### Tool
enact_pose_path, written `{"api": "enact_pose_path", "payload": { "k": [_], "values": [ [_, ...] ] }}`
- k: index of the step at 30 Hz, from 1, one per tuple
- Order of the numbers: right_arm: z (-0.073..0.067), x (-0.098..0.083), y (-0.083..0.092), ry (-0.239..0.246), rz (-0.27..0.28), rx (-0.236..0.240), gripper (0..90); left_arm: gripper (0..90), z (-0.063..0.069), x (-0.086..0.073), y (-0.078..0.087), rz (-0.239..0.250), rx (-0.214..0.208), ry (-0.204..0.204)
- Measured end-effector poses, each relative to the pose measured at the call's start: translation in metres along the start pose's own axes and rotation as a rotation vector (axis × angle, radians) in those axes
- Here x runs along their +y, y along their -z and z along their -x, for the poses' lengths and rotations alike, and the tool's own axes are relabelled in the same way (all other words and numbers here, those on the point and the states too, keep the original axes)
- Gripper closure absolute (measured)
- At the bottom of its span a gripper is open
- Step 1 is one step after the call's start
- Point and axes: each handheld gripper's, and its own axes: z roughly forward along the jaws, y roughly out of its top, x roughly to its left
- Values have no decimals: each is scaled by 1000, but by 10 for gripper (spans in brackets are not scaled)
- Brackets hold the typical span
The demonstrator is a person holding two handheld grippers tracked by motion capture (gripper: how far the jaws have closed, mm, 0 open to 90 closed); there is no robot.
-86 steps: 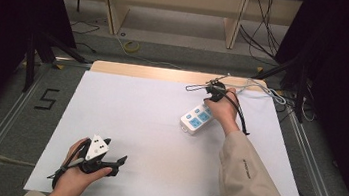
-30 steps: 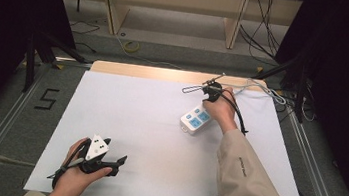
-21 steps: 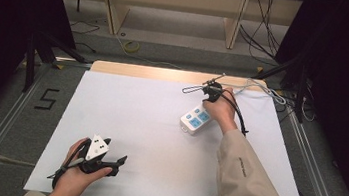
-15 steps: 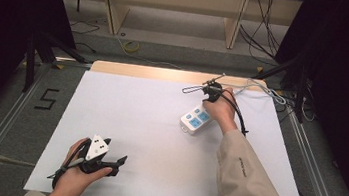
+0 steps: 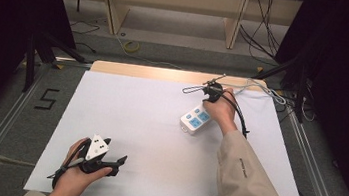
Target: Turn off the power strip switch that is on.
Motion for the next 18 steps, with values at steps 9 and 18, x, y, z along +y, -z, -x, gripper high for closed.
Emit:
{"api": "enact_pose_path", "payload": {
  "k": [9, 18],
  "values": [
    [0, -2, 0, -14, 15, 0, 900, 207, 0, 0, 0, -3, -2, -1],
    [1, -3, 0, -22, 27, 4, 900, 207, 0, 0, 0, -3, -4, 1]
  ]
}}
